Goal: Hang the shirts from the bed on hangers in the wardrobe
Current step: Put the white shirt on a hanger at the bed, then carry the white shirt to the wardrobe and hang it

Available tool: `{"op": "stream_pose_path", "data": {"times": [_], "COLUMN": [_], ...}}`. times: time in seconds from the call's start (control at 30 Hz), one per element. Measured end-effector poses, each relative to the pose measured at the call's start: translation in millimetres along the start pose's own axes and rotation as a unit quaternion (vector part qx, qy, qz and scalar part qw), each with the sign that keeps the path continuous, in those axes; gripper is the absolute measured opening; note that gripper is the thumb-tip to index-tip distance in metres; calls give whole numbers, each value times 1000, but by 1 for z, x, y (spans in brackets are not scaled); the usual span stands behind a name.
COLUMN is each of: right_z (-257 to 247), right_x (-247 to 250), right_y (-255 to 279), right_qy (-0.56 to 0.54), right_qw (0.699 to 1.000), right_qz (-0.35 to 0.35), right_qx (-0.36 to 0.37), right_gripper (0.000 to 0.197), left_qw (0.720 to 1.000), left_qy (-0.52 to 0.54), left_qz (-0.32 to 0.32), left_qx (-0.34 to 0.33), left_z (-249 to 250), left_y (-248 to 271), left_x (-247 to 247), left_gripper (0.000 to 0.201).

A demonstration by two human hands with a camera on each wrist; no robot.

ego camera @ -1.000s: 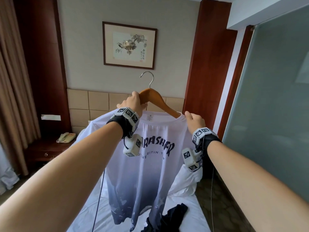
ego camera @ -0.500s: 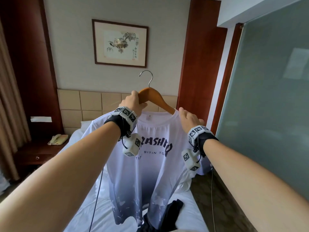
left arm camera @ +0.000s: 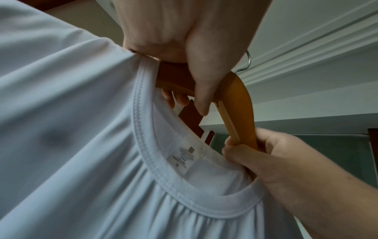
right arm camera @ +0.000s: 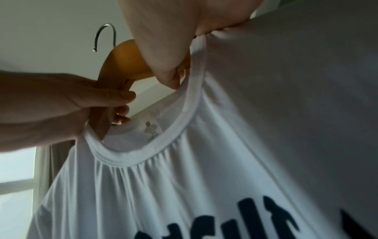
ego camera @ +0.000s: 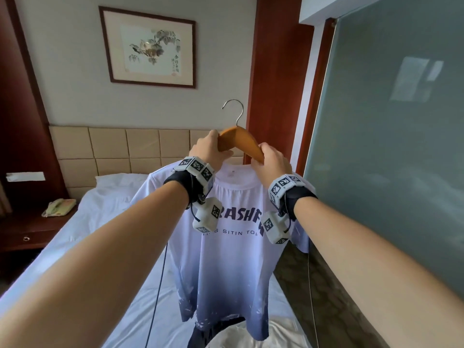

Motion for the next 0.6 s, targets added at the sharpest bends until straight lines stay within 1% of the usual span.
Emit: {"op": "stream_pose_path", "data": {"times": [0.1,0.17,0.27,0.4,0.5,0.6], "right_z": [14,24,42,68,89,108], "right_x": [20,35,60,104,136,175], "right_y": [11,18,30,54,79,113], "right_qy": [14,14,19,59,85,97], "right_qw": [1000,999,997,992,985,977], "right_qz": [16,37,69,101,112,125], "right_qx": [-15,-19,-34,-57,-99,-145], "right_gripper": [2,2,8,23,34,43], "left_qw": [1000,1000,999,999,998,997], "left_qy": [5,-5,-9,9,30,66], "left_qz": [12,13,-20,-38,-43,-48], "left_qx": [-13,1,25,23,21,11], "left_z": [21,30,40,70,103,140], "left_y": [8,13,23,46,69,96], "left_x": [-9,-15,-32,-51,-64,-76], "left_gripper": [37,41,42,43,49,46]}}
Point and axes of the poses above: each hand's wrist, its own y-axis away from the middle knuckle, its own x-axis out of the back of the hand, z = x × y, the point moved 6 cm from there along -y, towards the middle knuckle, and after that the axes turned 9 degrees about -y, right-handed, at the moved point
